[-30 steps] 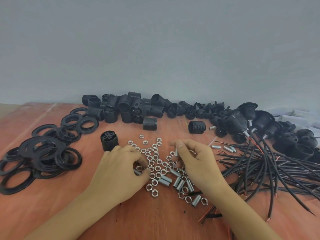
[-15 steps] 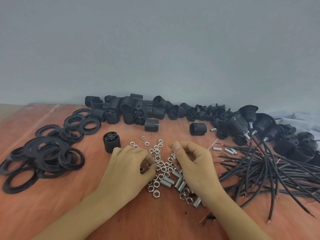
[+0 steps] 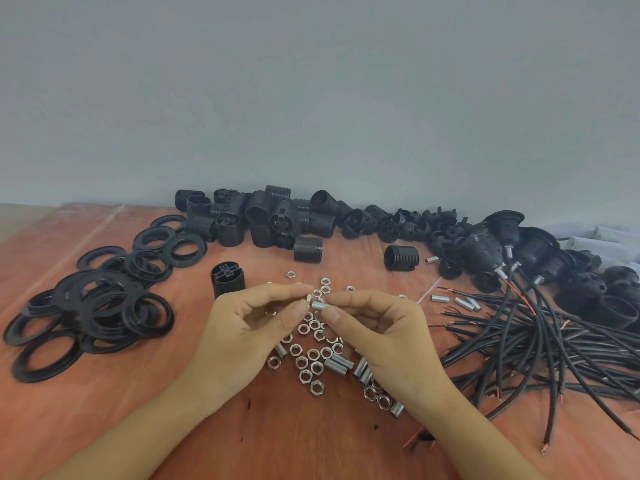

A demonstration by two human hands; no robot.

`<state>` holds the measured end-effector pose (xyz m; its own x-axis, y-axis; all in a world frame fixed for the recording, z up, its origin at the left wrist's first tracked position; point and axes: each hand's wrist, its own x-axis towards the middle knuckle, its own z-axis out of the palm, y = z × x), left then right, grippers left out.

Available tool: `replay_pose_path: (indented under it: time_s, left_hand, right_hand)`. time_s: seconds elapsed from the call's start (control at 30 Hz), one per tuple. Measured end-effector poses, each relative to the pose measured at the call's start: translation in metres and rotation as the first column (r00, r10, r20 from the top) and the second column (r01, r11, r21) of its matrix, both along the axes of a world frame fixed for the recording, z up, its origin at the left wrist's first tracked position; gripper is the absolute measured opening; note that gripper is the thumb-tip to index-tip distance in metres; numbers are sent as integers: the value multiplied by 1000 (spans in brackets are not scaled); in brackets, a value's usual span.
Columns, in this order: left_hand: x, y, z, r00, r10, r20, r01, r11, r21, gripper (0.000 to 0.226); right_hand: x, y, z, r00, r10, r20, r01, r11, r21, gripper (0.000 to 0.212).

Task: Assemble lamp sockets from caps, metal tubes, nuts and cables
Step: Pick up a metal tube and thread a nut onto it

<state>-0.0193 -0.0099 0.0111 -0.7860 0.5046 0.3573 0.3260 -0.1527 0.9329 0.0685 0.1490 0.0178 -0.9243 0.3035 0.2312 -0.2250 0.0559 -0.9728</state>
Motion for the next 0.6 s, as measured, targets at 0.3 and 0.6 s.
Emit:
replay_pose_path:
  time_s: [0.3,0.6]
  left_hand:
    - [0,-2,0,999,-42,11,42,999,9,21]
    - [0,-3,-1,998,-58,-18,58,998,-38,23]
  right_hand:
    - [2,-2,2,999,-18,-30,19,999,34,22]
    - [3,-1,2,999,-32,-28,37,982,187,14]
